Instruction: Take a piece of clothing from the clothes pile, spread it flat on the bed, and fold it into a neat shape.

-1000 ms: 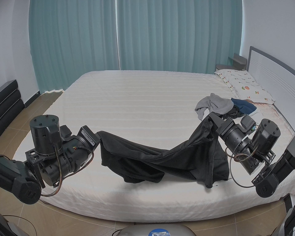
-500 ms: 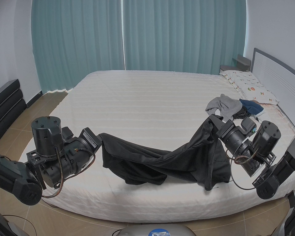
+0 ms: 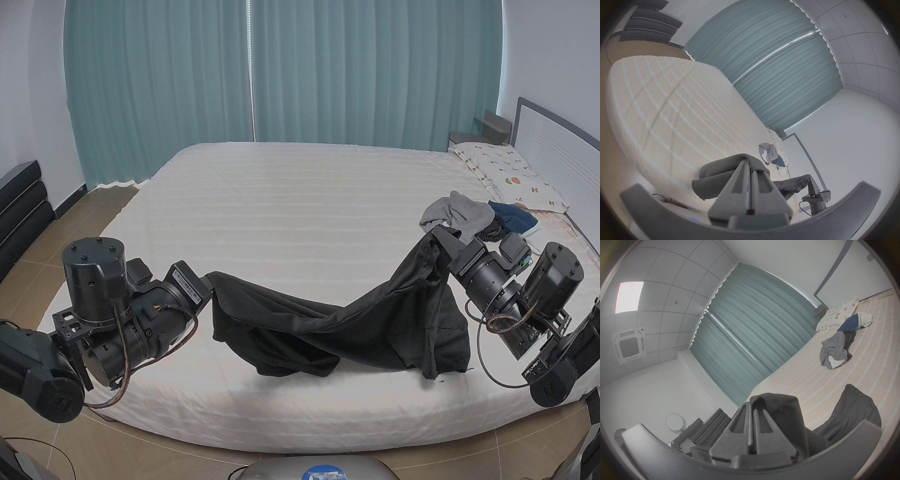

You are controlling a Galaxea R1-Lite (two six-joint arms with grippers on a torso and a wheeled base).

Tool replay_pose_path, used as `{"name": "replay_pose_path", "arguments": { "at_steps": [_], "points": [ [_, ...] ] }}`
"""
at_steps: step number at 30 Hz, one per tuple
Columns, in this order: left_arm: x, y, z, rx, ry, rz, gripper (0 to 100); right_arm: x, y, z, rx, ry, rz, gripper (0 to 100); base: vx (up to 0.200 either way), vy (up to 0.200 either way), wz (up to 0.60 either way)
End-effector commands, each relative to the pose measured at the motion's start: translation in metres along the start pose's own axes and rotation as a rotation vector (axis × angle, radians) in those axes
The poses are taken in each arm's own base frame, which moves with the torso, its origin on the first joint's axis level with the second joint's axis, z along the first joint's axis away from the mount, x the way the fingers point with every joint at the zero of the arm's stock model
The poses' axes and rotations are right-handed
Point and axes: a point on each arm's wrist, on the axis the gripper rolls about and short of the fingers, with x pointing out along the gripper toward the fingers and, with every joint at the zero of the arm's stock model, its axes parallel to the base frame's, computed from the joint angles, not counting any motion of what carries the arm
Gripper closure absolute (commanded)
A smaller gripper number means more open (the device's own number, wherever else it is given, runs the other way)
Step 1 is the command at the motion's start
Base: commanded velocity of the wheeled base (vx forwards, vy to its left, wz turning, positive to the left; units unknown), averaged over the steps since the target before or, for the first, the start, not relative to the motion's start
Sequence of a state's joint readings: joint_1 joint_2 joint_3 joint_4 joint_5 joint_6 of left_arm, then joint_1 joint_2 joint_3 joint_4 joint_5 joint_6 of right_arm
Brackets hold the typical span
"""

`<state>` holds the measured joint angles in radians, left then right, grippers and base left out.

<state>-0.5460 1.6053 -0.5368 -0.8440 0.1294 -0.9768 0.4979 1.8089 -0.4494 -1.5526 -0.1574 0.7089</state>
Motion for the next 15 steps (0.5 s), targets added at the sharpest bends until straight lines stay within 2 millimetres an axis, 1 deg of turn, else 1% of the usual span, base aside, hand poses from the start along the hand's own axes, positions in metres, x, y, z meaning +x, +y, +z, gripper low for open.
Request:
{"name": "replay_pose_path", "arguments": {
  "at_steps": [1,5,8,9,10,11,12,13,14,15],
  "points": [
    [-0.015,-0.012,0.002,0.001,-0.010,-0.059,100,-0.009,0.018,0.013,0.006,-0.052,0.055,100,-0.200,0.000,0.00],
    [-0.041,-0.026,0.013,0.024,-0.029,-0.106,100,-0.023,0.036,0.032,-0.045,-0.120,0.099,100,-0.200,0.000,0.00],
    [-0.060,-0.039,0.017,0.034,-0.008,-0.131,100,-0.037,0.050,0.047,-0.083,-0.167,0.142,100,-0.200,0.000,0.00],
    [-0.060,-0.039,0.017,0.034,-0.008,-0.131,100,-0.037,0.050,0.047,-0.083,-0.167,0.142,100,-0.200,0.000,0.00],
    [-0.071,-0.047,0.025,0.029,-0.024,-0.154,100,-0.045,0.059,0.061,-0.100,-0.199,0.158,100,0.000,0.000,0.00],
    [-0.071,-0.047,0.025,0.029,-0.024,-0.154,100,-0.045,0.059,0.061,-0.100,-0.199,0.158,100,0.000,0.000,0.00],
    [-0.078,-0.055,0.033,0.023,-0.046,-0.180,100,-0.049,0.070,0.079,-0.104,-0.241,0.177,100,0.000,0.000,0.00],
    [-0.079,-0.057,0.035,0.021,-0.054,-0.187,100,-0.049,0.073,0.083,-0.103,-0.250,0.180,100,0.000,0.000,0.00],
    [-0.082,-0.065,0.043,0.015,-0.079,-0.204,100,-0.051,0.086,0.104,-0.105,-0.280,0.185,100,0.000,0.000,0.00],
    [-0.082,-0.070,0.050,0.013,-0.095,-0.206,100,-0.054,0.095,0.120,-0.111,-0.282,0.189,100,0.000,0.000,0.00]
  ]
}}
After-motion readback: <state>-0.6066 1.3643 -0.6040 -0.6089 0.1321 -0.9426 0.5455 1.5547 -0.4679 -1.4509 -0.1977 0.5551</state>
